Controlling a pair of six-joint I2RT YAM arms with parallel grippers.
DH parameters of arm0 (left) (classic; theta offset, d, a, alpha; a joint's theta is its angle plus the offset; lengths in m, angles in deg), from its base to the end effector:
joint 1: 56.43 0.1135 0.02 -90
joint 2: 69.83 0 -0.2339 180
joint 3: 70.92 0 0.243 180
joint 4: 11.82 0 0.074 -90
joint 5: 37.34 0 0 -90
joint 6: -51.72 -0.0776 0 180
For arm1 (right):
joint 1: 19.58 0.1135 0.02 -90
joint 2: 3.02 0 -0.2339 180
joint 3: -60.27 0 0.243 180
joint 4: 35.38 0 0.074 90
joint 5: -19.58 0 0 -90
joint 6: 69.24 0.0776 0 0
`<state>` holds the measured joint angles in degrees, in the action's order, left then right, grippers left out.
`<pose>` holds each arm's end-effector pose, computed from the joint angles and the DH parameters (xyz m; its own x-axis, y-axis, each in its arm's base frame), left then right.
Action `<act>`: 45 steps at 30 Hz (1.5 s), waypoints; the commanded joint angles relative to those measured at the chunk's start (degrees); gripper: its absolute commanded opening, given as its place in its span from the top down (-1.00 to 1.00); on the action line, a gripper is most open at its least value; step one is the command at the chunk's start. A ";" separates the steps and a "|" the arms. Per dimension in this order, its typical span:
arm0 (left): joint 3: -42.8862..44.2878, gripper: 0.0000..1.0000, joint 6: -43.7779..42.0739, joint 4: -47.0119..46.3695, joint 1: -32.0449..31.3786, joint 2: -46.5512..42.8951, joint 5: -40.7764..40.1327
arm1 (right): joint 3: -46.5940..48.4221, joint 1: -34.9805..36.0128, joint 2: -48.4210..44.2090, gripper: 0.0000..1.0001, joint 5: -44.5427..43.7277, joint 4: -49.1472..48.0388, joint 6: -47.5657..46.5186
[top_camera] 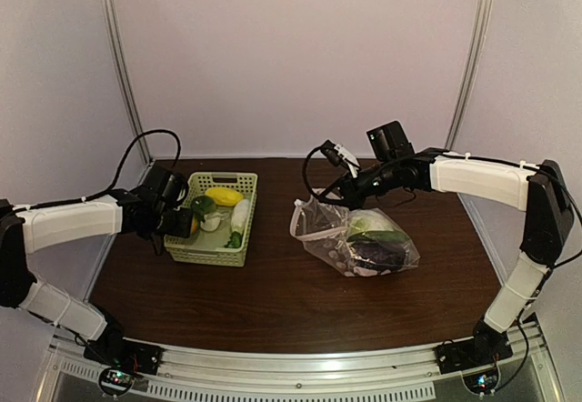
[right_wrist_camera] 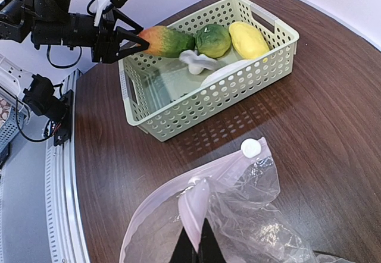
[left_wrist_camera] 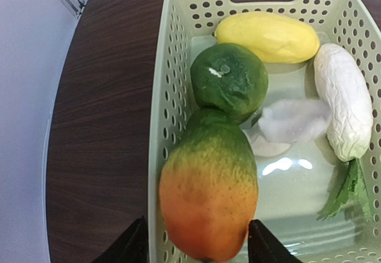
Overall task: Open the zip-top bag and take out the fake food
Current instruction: Place the fake fruit in the bin, then adjust the zipper food storage bag at the center of the board.
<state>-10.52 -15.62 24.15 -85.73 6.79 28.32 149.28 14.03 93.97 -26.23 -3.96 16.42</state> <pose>0.2667 -0.1130 0.1589 -0.7227 0.0030 -0.6912 -0.0573 0.9963 0.0643 0.2943 0.2605 0.2296 -0.4631 -0.3730 -0.8040 -0.8831 0.2716 0.3827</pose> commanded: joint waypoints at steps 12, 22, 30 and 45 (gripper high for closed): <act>2.16 -0.95 2.19 1.69 0.30 -3.68 6.29 | 0.02 -0.29 0.60 1.00 0.57 1.03 -0.55; 10.74 -0.95 -0.19 3.23 0.21 -12.71 -1.38 | 13.35 -9.29 -1.43 1.00 -8.12 16.34 -9.59; 8.68 -0.95 -8.33 -4.99 0.13 -13.67 0.62 | 29.21 -13.91 -4.05 1.00 -30.80 27.71 -28.64; -1.30 -0.64 -3.57 -23.48 0.30 -20.23 12.39 | 9.11 2.66 -6.55 1.00 -32.41 23.08 -31.02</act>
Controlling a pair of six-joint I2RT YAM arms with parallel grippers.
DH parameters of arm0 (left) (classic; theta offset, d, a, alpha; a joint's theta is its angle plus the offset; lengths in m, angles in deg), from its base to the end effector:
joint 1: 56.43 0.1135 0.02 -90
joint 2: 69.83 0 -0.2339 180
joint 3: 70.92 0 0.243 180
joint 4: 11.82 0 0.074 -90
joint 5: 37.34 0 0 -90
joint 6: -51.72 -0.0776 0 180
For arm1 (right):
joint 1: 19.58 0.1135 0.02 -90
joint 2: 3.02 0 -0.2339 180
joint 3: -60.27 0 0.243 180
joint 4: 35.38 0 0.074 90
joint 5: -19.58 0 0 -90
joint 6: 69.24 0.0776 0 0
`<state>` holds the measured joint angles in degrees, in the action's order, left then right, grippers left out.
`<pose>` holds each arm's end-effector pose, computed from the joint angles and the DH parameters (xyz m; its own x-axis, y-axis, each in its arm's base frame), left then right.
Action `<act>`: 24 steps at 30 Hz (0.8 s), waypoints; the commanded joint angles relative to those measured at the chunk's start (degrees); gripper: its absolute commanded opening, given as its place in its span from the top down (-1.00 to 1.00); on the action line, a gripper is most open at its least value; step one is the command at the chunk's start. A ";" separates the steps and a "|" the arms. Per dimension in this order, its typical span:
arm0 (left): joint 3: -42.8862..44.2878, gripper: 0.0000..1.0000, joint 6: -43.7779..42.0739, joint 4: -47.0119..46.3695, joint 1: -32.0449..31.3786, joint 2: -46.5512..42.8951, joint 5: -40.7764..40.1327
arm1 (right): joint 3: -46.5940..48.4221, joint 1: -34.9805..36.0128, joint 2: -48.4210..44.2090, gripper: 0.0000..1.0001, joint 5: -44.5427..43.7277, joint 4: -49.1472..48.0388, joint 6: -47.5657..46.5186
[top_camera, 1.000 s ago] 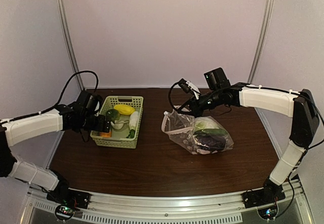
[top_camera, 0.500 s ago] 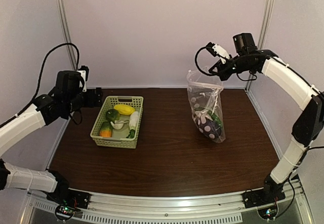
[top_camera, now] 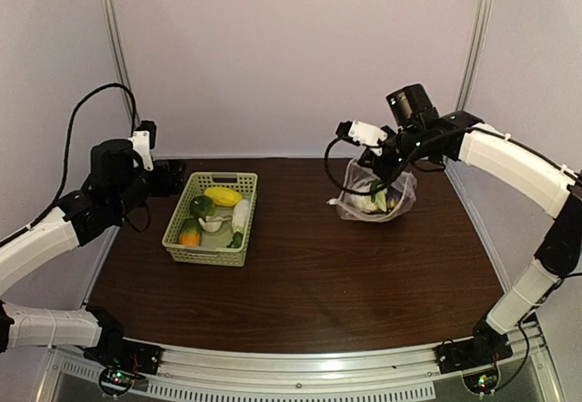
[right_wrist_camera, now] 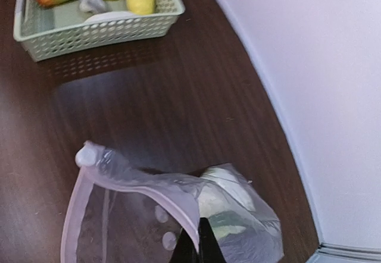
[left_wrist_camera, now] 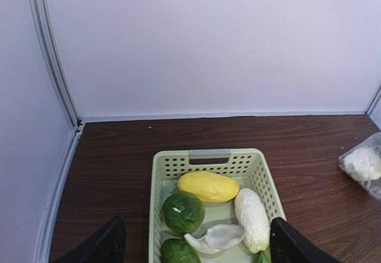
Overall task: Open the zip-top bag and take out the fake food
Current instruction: Adjust the zipper food storage bag at the center of the board.
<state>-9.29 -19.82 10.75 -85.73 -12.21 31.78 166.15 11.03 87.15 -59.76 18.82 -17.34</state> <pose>0.2543 -0.1110 0.2814 -0.3148 -0.1626 -0.9351 0.0663 0.9790 -0.1926 0.3131 0.2019 0.3197 -0.0359 -0.7258 -0.6870 -0.8224 0.4120 -0.3924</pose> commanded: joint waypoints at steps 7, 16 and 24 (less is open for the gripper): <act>-2.64 -0.46 2.60 -9.46 0.17 0.81 18.61 | -8.34 9.10 2.72 0.74 2.27 2.00 7.25; -6.15 -0.34 5.70 -15.36 -2.72 3.85 23.17 | -12.32 9.69 1.07 0.05 -3.42 3.50 12.31; -5.23 -0.32 5.67 -16.35 -4.90 6.51 22.98 | -13.99 9.73 0.56 0.02 -6.38 7.39 15.28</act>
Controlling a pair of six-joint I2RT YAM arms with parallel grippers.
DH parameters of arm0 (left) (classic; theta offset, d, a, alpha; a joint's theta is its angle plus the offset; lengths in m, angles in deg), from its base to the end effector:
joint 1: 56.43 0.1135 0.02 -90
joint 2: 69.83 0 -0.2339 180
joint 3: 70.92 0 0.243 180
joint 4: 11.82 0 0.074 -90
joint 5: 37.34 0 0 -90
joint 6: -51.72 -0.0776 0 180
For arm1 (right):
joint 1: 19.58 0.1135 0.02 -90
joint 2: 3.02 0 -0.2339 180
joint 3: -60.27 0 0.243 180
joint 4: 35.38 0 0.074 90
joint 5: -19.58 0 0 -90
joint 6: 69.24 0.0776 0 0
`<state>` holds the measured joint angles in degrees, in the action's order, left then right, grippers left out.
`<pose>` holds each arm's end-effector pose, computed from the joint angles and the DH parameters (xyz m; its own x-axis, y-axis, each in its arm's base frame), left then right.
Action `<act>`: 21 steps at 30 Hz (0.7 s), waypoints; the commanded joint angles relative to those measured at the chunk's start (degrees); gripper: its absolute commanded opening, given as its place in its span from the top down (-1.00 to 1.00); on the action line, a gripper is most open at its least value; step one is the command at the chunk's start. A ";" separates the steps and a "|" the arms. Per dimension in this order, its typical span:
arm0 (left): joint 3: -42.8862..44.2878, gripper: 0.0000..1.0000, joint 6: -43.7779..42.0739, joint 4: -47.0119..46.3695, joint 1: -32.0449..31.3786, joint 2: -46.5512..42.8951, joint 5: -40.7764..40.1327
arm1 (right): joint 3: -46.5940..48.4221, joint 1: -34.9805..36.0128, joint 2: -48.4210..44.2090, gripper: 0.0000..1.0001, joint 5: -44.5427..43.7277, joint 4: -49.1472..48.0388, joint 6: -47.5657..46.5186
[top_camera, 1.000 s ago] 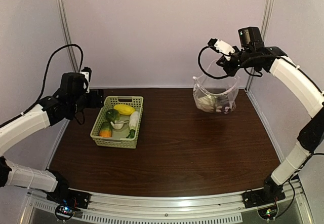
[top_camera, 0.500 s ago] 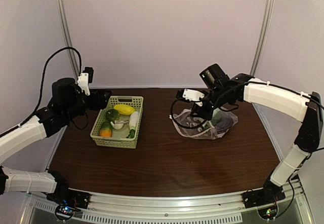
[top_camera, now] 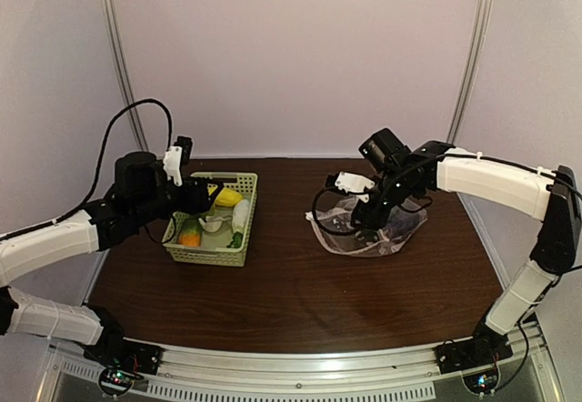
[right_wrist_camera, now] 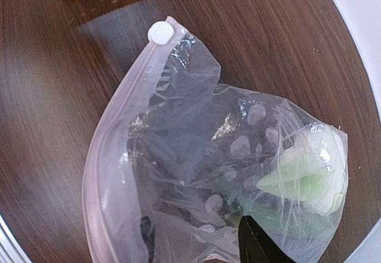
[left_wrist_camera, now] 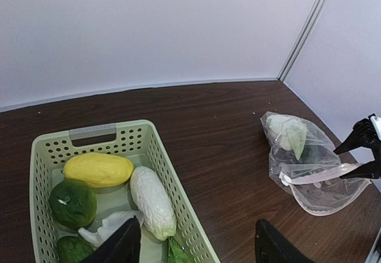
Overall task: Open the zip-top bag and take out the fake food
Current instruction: Adjust the zipper food storage bag at the center of the board.
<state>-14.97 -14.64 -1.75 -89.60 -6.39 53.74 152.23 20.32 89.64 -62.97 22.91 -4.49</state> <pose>0.2510 -0.1658 0.2453 -0.4567 -0.1804 -0.8711 0.4136 0.8239 -0.3875 0.2633 0.2333 0.2148 -0.3015 -0.8035 -0.5134 -0.9021 0.4147 -0.1193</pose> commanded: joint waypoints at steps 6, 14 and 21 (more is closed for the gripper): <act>1.57 -0.26 -0.14 -7.34 -6.85 5.60 1.72 | 2.76 0.44 -4.40 0.68 -5.28 6.48 3.01; 10.42 -0.02 1.82 -17.12 -15.65 18.00 15.48 | 13.57 0.50 -2.62 1.00 -2.32 9.46 3.74; 21.31 0.09 2.81 -15.78 -21.08 24.50 17.52 | 26.90 0.53 0.31 1.00 6.86 14.43 6.97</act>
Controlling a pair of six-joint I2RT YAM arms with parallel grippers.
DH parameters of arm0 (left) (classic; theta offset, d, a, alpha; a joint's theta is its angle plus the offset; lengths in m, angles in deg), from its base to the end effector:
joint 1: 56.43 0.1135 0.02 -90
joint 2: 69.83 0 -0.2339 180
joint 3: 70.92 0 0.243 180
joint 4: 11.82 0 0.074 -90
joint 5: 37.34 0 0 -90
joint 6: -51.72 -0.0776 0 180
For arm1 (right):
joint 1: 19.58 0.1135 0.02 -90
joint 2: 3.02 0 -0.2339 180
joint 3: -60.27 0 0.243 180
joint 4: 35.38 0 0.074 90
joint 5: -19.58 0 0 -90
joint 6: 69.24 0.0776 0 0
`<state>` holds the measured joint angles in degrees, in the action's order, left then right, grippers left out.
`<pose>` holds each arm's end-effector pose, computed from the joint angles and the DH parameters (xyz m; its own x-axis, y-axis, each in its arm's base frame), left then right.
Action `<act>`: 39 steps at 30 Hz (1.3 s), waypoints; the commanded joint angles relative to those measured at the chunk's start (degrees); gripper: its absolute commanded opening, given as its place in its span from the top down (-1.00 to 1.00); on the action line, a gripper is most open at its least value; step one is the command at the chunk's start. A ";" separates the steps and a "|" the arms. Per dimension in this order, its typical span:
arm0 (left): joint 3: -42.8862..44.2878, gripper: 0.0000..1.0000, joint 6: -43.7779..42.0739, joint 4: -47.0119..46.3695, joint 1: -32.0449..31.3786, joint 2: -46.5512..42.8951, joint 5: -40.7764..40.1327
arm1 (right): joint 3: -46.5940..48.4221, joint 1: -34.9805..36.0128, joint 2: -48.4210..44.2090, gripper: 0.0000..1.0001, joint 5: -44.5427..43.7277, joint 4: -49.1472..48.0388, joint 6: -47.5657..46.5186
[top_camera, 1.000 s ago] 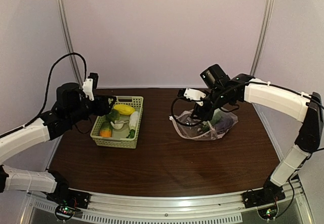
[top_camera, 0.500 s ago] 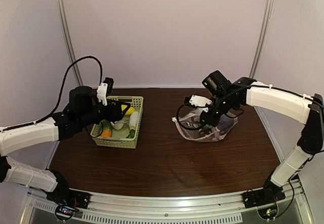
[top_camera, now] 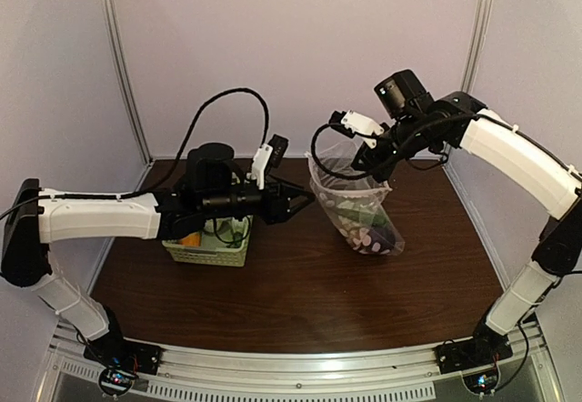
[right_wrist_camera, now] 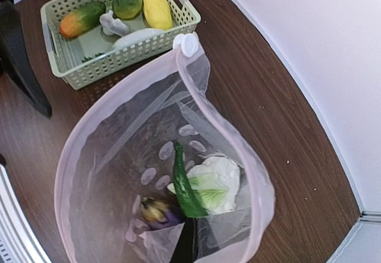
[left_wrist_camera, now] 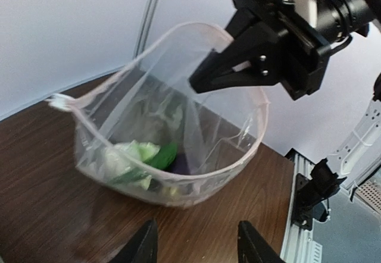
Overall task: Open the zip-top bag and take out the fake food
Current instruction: Adjust the zipper food storage bag at the center of the board, then insert the zipper food storage bag at the center of the board.
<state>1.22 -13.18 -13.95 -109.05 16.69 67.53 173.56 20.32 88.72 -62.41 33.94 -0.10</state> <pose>0.2190 -0.3194 0.2550 -0.5070 -0.0117 -0.8619 0.7787 0.4224 -0.4638 0.2650 0.2357 0.3249 -0.2790 -0.6930 -0.6648 -0.8630 0.4846 -0.1429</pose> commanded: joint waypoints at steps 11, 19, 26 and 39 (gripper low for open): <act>2.35 0.10 0.22 1.18 -2.31 -7.73 -4.02 | 1.41 0.53 2.18 1.00 15.47 -0.82 5.96; 1.65 0.09 -1.52 4.25 -2.29 -9.71 -6.44 | 6.57 0.38 3.54 1.00 16.91 -0.41 8.62; 2.72 0.12 0.04 -0.39 -2.26 -8.28 0.31 | 7.13 0.27 1.41 1.00 16.23 -1.41 10.76; 8.14 0.32 2.51 0.37 -2.81 -1.38 2.08 | 8.40 0.34 2.18 1.00 20.32 -1.36 13.50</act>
<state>5.90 -11.93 -12.90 -111.41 12.97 69.68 180.16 20.58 91.78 -45.47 34.27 11.83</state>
